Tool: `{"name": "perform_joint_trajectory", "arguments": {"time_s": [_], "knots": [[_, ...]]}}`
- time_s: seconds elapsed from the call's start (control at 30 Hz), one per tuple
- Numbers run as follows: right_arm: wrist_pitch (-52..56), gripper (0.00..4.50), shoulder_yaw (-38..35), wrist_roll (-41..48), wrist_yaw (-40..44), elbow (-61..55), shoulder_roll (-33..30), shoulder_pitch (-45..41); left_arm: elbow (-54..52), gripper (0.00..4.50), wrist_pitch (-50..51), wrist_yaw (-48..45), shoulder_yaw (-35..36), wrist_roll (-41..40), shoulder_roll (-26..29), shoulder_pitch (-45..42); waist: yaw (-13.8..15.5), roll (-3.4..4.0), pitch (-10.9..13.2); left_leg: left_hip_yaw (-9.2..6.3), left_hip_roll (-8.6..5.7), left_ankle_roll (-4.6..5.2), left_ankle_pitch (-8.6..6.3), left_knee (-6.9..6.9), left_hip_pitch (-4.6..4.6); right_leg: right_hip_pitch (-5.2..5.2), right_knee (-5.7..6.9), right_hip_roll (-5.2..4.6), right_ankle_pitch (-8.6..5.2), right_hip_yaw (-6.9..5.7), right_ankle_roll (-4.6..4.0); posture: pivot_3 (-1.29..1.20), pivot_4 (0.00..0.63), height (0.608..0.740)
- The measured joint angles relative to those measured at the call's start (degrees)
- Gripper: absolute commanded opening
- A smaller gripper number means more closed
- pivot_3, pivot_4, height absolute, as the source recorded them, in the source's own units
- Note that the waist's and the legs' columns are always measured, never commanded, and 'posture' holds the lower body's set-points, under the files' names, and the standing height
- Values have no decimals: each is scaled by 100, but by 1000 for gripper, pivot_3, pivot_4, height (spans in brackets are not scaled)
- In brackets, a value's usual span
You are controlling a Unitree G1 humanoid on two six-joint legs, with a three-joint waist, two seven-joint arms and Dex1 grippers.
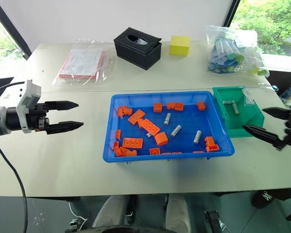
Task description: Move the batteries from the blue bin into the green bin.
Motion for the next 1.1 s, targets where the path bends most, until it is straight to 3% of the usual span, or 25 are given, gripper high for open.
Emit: {"name": "perform_joint_trajectory", "arguments": {"time_s": [0.17,0.3,0.4,0.6,1.1], "knots": [[1070,4473,1556,566,-1026,-780,488,-1807,-292,4500,235,-183,-26,-252,59,-293,-41,-4,2,-4,2,-2,1,-2,-6,-7,0,1,2,-1,-3,0,150,692],[1960,4473,2753,675,-1888,-799,1575,-3232,-513,4500,423,-374,-96,-428,141,-427,-122,-10,6,-4,-2,-3,3,1,-33,-28,0,-1,7,-1,3,0,150,692],[2449,4473,3293,683,-2341,-699,2287,-3680,-741,4500,477,-485,-140,-527,176,-443,-117,-11,6,-3,-7,-2,4,0,-44,-39,4,0,19,-2,25,0,150,692],[2841,4473,4260,330,-2931,-262,3235,-3765,-993,4500,509,-526,-178,-550,235,-389,-149,-17,4,0,-13,-1,5,5,-42,-40,19,-1,24,-1,34,0,150,692],[2339,4473,5232,-700,-2979,683,3677,-3878,-1275,4500,706,-528,-181,-786,289,-356,-199,-14,7,-11,0,-1,4,63,-45,-40,62,19,23,2,30,0,150,692]]}}
